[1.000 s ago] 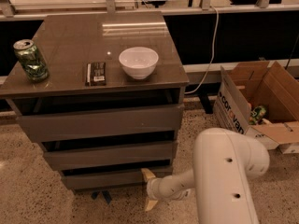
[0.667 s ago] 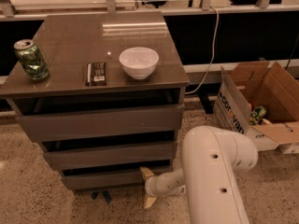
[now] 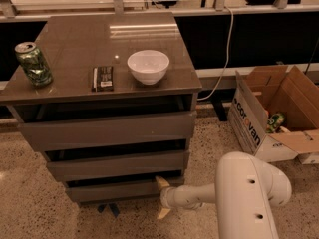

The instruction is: Open bottom drawer

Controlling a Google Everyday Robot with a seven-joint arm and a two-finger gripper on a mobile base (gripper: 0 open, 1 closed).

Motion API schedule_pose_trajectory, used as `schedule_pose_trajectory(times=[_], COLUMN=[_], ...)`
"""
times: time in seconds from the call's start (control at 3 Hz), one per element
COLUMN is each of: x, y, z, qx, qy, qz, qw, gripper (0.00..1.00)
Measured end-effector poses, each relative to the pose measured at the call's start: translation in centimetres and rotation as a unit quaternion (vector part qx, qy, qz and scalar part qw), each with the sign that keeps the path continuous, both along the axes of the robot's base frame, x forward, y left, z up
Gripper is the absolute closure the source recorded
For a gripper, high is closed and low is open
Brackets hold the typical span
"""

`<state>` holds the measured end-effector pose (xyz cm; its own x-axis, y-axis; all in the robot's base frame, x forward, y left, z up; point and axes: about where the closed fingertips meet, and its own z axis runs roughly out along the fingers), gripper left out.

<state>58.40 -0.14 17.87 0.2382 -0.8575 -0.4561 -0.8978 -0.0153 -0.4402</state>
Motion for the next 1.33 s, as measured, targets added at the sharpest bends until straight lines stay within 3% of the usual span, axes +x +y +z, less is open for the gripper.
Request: schedule_pose_trajectory(times=[0.67,1.0,1.33], x=[2.0,2.5,2.9], y=[-1.3,-1.4,-1.5], z=[0.2,-0.3,-0.9], qx=[-0.026,-0.042,-0.046], qy=[-0.017,-0.011,-0.004], qz=[-0.015,-0.016,-0.017], qw=[0.9994,0.9989,0.9988], gripper=[0.0,0.0,0.15])
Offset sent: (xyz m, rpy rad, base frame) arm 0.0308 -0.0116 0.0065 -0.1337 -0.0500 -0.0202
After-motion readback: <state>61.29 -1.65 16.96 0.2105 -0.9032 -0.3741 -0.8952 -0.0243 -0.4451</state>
